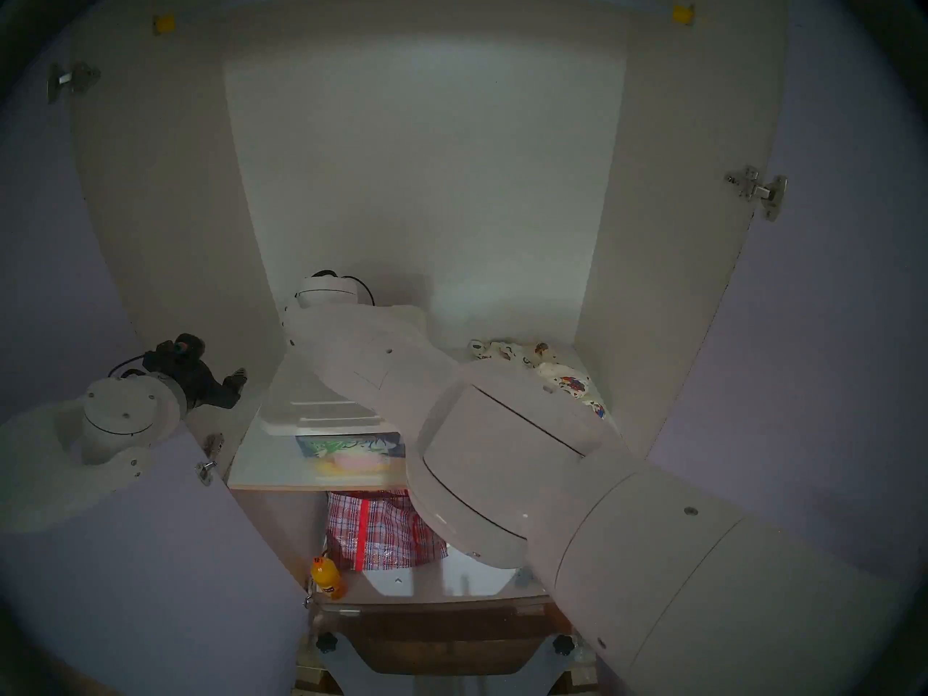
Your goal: Take clothing out of the storage bin and put the lid back on the bin
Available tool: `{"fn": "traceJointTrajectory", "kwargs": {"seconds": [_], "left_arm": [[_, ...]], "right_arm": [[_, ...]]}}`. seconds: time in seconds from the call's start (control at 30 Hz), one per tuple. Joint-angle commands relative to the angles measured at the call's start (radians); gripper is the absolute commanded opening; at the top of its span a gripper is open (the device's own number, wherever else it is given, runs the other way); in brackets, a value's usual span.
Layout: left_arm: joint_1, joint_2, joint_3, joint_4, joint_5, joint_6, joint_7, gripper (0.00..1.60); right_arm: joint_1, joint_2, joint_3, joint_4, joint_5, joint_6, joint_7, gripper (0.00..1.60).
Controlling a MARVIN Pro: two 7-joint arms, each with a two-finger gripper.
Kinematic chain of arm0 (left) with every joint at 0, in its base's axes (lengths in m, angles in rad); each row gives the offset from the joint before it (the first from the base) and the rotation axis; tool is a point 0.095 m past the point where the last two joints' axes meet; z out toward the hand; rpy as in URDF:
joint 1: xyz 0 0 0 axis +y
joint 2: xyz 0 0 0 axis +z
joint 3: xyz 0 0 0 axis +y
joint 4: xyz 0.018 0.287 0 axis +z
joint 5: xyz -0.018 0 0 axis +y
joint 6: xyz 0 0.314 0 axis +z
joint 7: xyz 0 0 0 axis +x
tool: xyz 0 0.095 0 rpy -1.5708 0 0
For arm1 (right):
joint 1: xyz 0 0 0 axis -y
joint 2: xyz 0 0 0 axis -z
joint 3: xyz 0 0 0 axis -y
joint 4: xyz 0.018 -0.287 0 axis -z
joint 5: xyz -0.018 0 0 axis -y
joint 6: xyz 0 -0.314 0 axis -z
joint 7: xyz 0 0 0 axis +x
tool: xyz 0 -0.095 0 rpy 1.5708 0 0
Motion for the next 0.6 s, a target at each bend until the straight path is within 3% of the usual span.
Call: {"fn": "traceJointTrajectory", "kwargs": {"seconds": [0.0,0.57], "left_arm": [[-0.022,0.005,-0.020,-0.007,0.004,-0.006,0.002,1.60],[-0.044,0.004,-0.033,-0.013,0.006,-0.008,0.003,1.60]], "right_arm": [[0.034,-0.011,-0.005,-0.023,-0.002,-0.010,0.002,1.60],[0.102,-0.001,-0.003,0.001,-0.005,-0.032,0.042,1.60]]}}
